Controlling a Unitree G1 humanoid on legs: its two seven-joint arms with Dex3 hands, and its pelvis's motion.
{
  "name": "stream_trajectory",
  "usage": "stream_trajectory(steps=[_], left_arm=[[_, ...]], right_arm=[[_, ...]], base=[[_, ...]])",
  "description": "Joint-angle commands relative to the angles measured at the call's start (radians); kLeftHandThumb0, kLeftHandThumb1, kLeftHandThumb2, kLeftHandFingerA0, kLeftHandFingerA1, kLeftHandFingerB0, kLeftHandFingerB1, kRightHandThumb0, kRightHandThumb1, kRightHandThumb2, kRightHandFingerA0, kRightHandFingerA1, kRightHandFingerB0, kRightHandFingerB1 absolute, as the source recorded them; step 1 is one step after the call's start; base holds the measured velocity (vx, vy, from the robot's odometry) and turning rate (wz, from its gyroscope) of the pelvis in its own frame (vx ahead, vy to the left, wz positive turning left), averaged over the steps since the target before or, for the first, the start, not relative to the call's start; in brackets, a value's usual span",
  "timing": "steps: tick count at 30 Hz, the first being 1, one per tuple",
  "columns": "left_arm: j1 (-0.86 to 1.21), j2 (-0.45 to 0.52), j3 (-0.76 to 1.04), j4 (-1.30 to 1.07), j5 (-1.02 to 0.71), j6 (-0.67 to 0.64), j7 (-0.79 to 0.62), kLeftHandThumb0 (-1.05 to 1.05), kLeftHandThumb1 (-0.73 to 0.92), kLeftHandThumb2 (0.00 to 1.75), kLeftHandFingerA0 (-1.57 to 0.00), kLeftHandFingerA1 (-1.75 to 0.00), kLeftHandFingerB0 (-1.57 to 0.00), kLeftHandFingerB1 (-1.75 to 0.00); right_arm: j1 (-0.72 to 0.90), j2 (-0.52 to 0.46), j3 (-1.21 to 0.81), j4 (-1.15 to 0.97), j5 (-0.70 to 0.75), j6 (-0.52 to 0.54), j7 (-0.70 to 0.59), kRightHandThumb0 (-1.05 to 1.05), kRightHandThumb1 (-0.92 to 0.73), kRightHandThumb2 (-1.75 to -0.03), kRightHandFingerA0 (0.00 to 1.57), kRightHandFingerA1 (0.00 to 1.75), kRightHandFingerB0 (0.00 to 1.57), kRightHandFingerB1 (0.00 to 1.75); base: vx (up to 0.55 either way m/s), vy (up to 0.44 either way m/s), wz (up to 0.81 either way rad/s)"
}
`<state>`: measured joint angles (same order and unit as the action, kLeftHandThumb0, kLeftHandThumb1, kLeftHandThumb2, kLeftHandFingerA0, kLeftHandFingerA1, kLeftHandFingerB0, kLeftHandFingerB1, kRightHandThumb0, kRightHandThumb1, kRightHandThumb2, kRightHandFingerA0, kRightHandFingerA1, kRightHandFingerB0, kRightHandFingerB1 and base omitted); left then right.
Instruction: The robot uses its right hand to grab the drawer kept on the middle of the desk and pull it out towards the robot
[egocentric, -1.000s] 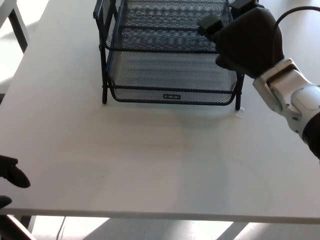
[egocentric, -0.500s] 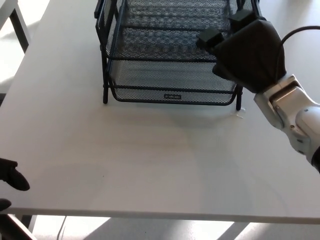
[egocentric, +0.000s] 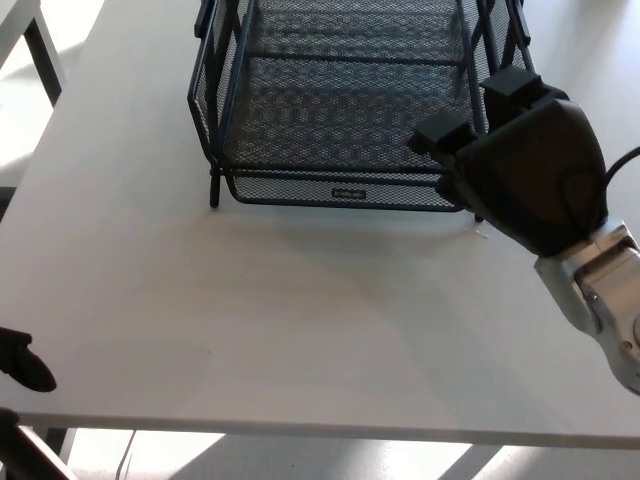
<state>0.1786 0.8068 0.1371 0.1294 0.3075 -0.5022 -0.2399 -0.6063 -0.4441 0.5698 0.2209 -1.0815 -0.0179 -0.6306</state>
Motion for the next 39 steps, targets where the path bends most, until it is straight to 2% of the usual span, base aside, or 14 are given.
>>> stream_trajectory(steps=[1,14,15,16,19,20,21,24,28,33,34,37,38,39], left_arm=[[0.015,-0.006,0.011,-0.003,0.003,-0.012,0.007,-0.31,0.54,0.57,-0.84,-0.94,-0.83,-0.64],[0.021,-0.007,0.016,-0.002,0.006,-0.008,-0.001,-0.31,0.56,0.56,-0.81,-0.90,-0.81,-0.62],[0.023,-0.007,0.017,-0.006,0.007,-0.009,0.001,-0.31,0.55,0.56,-0.81,-0.91,-0.82,-0.62],[0.025,-0.008,0.019,-0.008,0.005,-0.012,0.002,-0.30,0.55,0.56,-0.82,-0.92,-0.82,-0.62],[0.033,-0.013,0.020,-0.009,0.002,-0.015,0.004,-0.30,0.55,0.56,-0.82,-0.92,-0.82,-0.62],[0.029,-0.012,0.017,0.004,0.004,-0.020,0.005,-0.31,0.55,0.56,-0.82,-0.91,-0.82,-0.61],[0.028,-0.012,0.017,0.005,0.004,-0.021,0.005,-0.31,0.55,0.56,-0.82,-0.91,-0.82,-0.61],[0.032,-0.008,0.018,-0.008,0.007,-0.009,-0.002,-0.30,0.55,0.56,-0.81,-0.89,-0.81,-0.61],[0.039,-0.011,0.022,-0.017,0.000,0.001,-0.006,-0.30,0.55,0.57,-0.82,-0.90,-0.82,-0.61],[0.037,-0.009,0.020,-0.018,0.005,0.003,-0.006,-0.31,0.55,0.56,-0.81,-0.91,-0.82,-0.61],[0.038,-0.010,0.020,-0.021,0.008,0.008,-0.006,-0.31,0.55,0.56,-0.82,-0.89,-0.82,-0.60],[0.039,-0.010,0.021,-0.022,0.013,0.008,-0.002,-0.30,0.54,0.57,-0.83,-0.90,-0.83,-0.61],[0.040,-0.013,0.022,-0.012,0.012,-0.009,0.008,-0.29,0.54,0.56,-0.82,-0.90,-0.82,-0.62],[0.041,-0.014,0.022,-0.008,0.011,-0.016,0.012,-0.29,0.54,0.56,-0.82,-0.90,-0.82,-0.62]], right_arm=[[0.065,-0.041,-0.050,-0.067,-0.022,0.025,0.089,-0.45,-0.49,-0.55,0.93,1.55,1.00,0.58],[0.106,-0.009,-0.093,-0.074,-0.012,-0.007,0.097,-0.42,-0.49,-0.60,0.88,1.56,0.95,0.57],[0.106,-0.008,-0.096,-0.079,-0.008,-0.004,0.115,-0.40,-0.54,-0.59,0.84,1.43,0.87,0.51],[0.111,-0.006,-0.103,-0.098,0.003,0.009,0.164,-0.51,-0.56,-0.60,0.73,0.83,0.56,0.39],[0.121,-0.004,-0.111,-0.124,0.011,0.019,0.221,-0.51,-0.56,-0.60,0.73,0.83,0.56,0.39],[0.132,-0.010,-0.114,-0.166,-0.002,0.065,0.324,-0.73,-0.49,-0.88,0.20,0.52,0.04,0.35],[0.134,-0.010,-0.116,-0.173,-0.005,0.071,0.339,-0.73,-0.49,-0.88,0.20,0.52,0.04,0.35],[0.148,-0.012,-0.128,-0.229,-0.014,0.110,0.418,-0.94,-0.55,-0.94,0.00,0.10,0.00,0.15],[0.157,-0.013,-0.138,-0.270,-0.019,0.120,0.453,-1.04,-0.60,-0.97,0.00,0.00,0.00,0.09],[0.171,-0.022,-0.164,-0.312,0.006,0.099,0.478,-0.85,-0.48,-0.93,0.00,0.16,0.00,0.23],[0.174,-0.026,-0.169,-0.322,0.008,0.097,0.494,-0.86,-0.62,-0.59,0.00,0.11,0.00,0.16],[0.191,-0.038,-0.190,-0.361,0.023,0.092,0.536,-0.85,-0.62,-0.60,0.00,0.10,0.00,0.18],[0.222,-0.061,-0.226,-0.423,0.052,0.084,0.555,-0.95,-0.57,-0.93,0.00,0.08,0.00,0.16],[0.235,-0.067,-0.242,-0.447,0.060,0.080,0.565,-0.95,-0.57,-0.93,0.00,0.08,0.00,0.16]], base=[[0.00,0.000,0.00],[0.00,0.000,0.00],[0.00,0.000,0.00],[0.00,0.000,0.00],[0.00,0.000,0.00],[0.00,0.000,0.00],[0.00,0.000,0.00],[0.00,0.000,0.00],[0.00,0.000,0.00],[0.00,0.000,0.00],[0.00,0.000,0.00],[0.00,0.000,0.00],[0.00,0.000,0.00],[0.00,0.000,0.00]])
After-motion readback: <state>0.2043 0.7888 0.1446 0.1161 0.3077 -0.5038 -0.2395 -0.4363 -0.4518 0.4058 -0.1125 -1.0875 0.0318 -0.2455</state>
